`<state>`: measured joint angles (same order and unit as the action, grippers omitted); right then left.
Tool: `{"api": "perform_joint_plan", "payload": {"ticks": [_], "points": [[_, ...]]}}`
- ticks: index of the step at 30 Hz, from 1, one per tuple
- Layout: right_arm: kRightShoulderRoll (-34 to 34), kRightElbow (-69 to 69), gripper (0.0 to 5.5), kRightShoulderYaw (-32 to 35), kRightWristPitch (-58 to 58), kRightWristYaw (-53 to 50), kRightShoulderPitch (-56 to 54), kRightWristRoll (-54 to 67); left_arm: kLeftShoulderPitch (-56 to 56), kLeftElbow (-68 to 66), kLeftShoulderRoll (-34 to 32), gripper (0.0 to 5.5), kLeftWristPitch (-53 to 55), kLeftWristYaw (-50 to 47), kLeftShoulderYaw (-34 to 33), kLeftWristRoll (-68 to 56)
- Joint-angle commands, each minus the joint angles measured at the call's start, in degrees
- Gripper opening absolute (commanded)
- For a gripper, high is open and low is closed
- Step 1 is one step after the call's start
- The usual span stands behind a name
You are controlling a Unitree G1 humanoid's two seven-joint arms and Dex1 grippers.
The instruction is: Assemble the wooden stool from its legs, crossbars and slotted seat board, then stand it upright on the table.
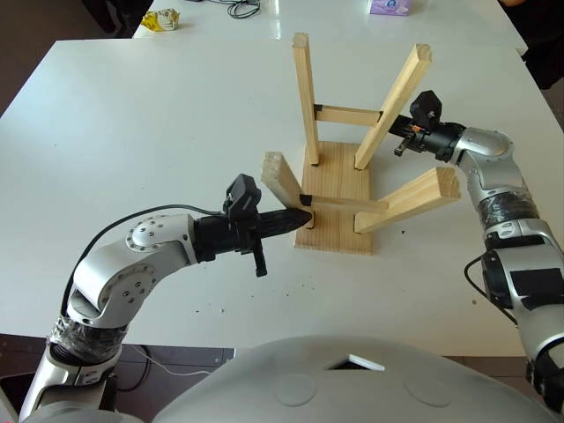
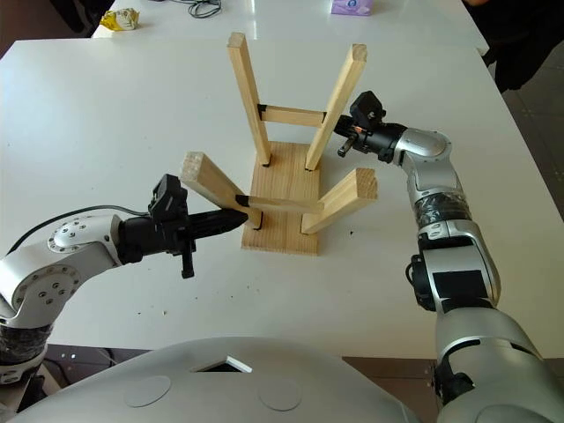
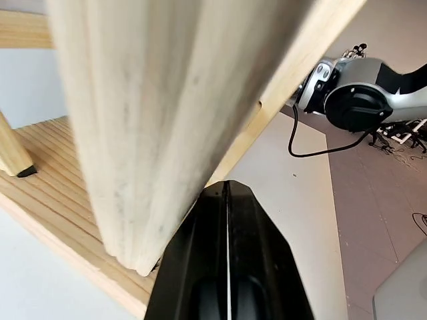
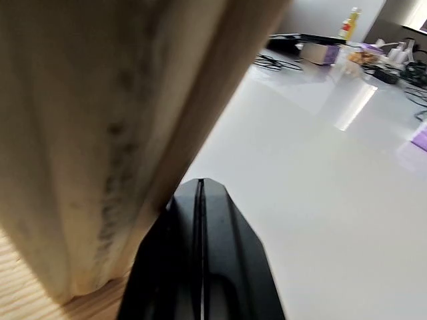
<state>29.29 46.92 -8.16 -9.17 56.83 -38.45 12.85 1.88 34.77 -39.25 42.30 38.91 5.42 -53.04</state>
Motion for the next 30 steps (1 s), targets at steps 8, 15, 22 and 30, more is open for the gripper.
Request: {"api": "perform_joint_plan", "payload": {"ticks": [8,15,22,30], "points": [[1.5,-19.2,0.00,0.4,8.9,14.2,8.6,4.5,0.6,-11.7,-1.6,0.03,-6.6,4.2,-1.0,12.5],[6.8,-43.5,0.00,0.5,21.3,18.8,22.5,11.1,-6.0,-28.3,-2.2,0.03,-16.8,14.1,0.4,22.1],[7.9,-46.6,0.00,1.9,23.1,16.0,25.7,10.3,-4.7,-32.6,-0.2,0.03,-21.5,17.4,0.9,26.3],[1.4,-37.7,0.00,-0.7,17.1,9.8,22.4,4.4,-2.7,-32.3,-2.2,0.03,-21.2,18.6,-5.7,24.6]]}}
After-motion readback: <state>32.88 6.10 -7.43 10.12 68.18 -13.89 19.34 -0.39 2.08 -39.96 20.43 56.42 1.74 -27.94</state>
